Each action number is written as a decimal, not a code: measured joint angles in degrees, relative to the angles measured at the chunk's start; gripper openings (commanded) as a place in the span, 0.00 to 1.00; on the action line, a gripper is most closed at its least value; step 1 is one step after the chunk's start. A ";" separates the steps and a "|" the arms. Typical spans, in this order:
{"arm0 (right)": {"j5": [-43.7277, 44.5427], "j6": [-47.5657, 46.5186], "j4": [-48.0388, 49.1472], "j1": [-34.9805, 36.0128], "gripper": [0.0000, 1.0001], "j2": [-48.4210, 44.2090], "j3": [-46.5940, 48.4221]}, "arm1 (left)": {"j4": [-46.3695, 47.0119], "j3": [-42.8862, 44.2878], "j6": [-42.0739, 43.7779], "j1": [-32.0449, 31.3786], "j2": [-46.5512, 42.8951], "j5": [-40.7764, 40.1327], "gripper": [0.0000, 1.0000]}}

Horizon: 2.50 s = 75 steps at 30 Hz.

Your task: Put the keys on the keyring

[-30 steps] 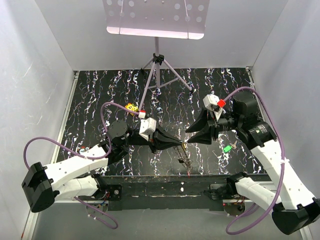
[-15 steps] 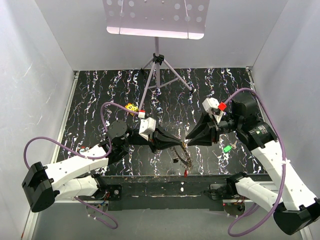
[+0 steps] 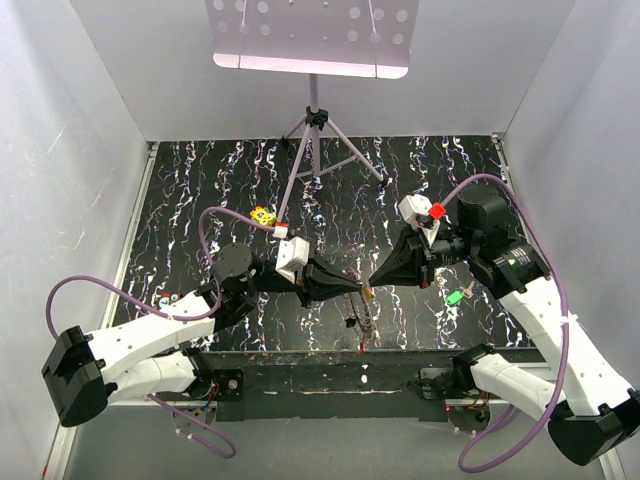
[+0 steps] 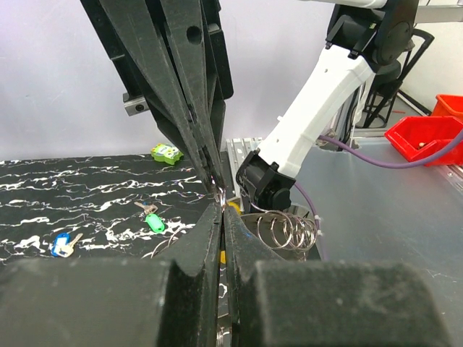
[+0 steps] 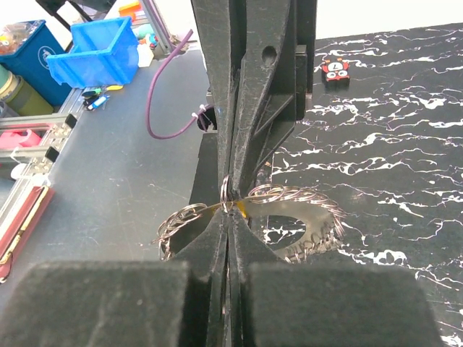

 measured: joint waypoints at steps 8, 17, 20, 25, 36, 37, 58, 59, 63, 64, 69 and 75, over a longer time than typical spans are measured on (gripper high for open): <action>0.76 0.20 -2.78 0.04 0.01 0.63 0.79 | 0.28 -2.58 0.61 0.11 -2.62 -1.09 0.00; 1.14 0.70 -3.37 0.50 0.42 1.36 1.20 | 2.03 -2.58 0.55 0.15 -2.84 -1.05 0.00; 1.01 -0.02 -3.74 0.50 0.42 1.36 1.90 | 2.12 -2.58 0.52 0.17 -2.84 -1.07 0.00; 0.92 0.59 -2.91 0.79 0.38 1.66 1.95 | 2.62 -2.58 0.13 0.17 -2.84 -1.05 0.00; 0.92 1.95 -1.14 2.54 0.10 2.51 1.92 | 3.67 -2.67 -0.50 0.37 -2.78 -1.07 0.00; 0.92 1.97 -1.11 2.67 0.03 2.51 1.92 | 3.74 -2.69 -0.50 0.37 -2.78 -1.09 0.00; 2.03 12.04 2.32 3.19 0.01 2.86 -4.55 | 3.96 -3.34 1.01 0.68 -3.08 -0.72 0.00; 2.05 12.24 2.38 3.19 0.01 2.91 -4.63 | 3.96 -3.32 1.01 0.79 -3.08 -0.57 0.00; 2.01 11.89 2.38 3.19 0.17 2.99 -4.66 | 4.00 -3.43 1.01 0.90 -3.08 0.04 0.00; 2.01 10.56 1.75 3.19 0.31 2.97 -4.55 | 3.98 -3.50 1.01 0.92 -3.08 0.09 0.00; 1.97 2.05 -2.47 3.13 0.48 2.25 -2.05 | 3.80 -4.28 1.05 1.25 -3.19 0.04 0.00; 1.42 0.22 0.37 3.15 0.45 0.94 -1.18 | 4.07 -4.61 0.68 1.29 -3.21 0.07 0.00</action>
